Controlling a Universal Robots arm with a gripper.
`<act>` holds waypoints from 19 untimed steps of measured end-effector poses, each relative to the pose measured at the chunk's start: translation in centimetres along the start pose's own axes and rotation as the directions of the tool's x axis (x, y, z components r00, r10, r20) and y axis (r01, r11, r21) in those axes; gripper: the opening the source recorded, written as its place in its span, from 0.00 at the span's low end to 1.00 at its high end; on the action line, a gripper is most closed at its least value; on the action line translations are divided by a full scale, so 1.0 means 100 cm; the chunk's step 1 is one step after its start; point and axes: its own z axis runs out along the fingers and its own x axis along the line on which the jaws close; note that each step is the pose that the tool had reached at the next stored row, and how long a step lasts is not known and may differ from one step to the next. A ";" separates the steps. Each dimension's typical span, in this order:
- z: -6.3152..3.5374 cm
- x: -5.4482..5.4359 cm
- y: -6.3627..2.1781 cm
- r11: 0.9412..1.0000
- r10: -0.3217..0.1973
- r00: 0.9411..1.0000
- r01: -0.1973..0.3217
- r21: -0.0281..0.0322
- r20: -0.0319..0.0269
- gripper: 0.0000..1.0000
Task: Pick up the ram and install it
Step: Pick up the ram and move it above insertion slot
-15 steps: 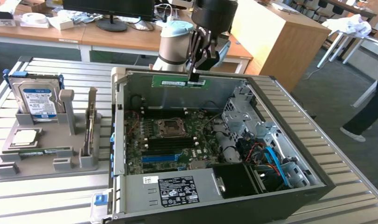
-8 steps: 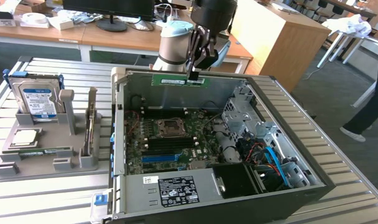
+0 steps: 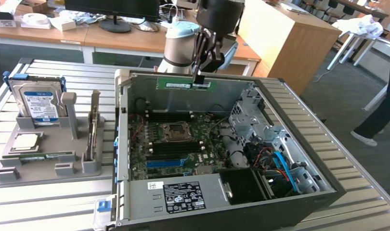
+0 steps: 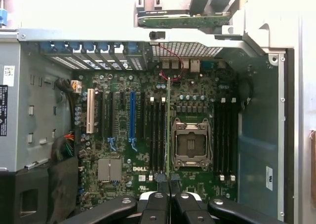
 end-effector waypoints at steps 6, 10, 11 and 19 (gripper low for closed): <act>0.0082 0.000 -0.0004 1.000 0.000 1.000 0.000 0.000 0.000 0.12; 0.0146 0.000 -0.0006 1.000 0.000 1.000 0.000 0.000 0.000 0.12; 0.0160 0.000 -0.0007 1.000 0.000 1.000 0.000 0.000 0.000 0.12; 0.0265 0.000 -0.0011 1.000 0.000 1.000 0.000 0.000 0.000 0.12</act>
